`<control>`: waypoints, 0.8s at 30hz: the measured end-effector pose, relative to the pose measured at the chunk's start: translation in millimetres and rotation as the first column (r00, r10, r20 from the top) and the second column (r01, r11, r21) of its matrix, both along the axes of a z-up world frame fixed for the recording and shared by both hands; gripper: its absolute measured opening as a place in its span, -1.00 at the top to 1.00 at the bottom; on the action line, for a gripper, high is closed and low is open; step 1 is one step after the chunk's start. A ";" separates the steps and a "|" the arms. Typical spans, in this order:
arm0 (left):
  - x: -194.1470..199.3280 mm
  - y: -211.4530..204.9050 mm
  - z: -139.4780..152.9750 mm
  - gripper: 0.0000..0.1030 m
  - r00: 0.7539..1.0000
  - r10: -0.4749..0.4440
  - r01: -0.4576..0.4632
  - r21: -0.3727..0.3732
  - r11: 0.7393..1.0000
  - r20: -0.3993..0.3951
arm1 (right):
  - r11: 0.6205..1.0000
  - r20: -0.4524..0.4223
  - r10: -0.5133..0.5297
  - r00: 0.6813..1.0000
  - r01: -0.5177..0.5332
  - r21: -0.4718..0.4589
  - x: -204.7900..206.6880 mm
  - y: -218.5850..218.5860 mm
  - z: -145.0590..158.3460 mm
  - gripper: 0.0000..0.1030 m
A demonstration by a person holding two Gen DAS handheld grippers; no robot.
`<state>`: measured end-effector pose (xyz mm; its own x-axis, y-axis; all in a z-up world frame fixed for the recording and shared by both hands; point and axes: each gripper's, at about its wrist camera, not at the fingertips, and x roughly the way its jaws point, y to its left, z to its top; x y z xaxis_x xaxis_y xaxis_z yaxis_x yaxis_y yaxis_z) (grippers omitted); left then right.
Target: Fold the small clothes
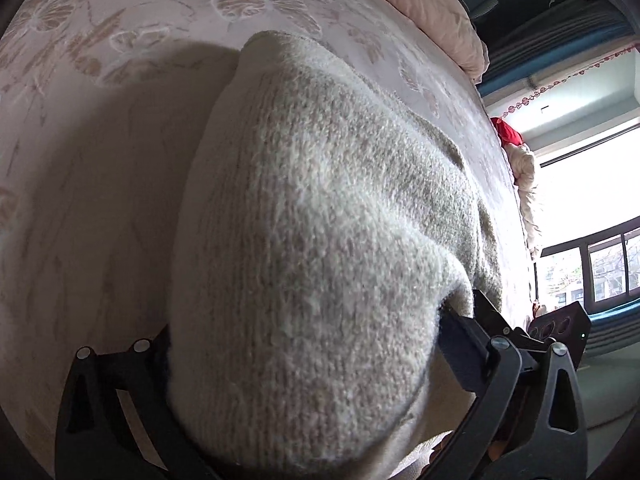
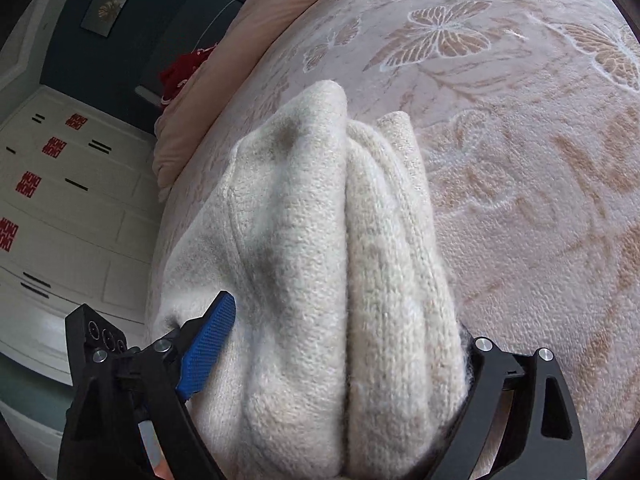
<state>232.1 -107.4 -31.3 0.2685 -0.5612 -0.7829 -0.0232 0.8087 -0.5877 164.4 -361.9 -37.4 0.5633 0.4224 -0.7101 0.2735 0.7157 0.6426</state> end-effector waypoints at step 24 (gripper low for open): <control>-147.0 19.8 276.6 -0.06 0.872 -0.283 0.332 -0.057 0.942 0.399 | 0.991 0.432 0.026 0.902 0.034 -0.132 -181.3 11.3 291.1 0.33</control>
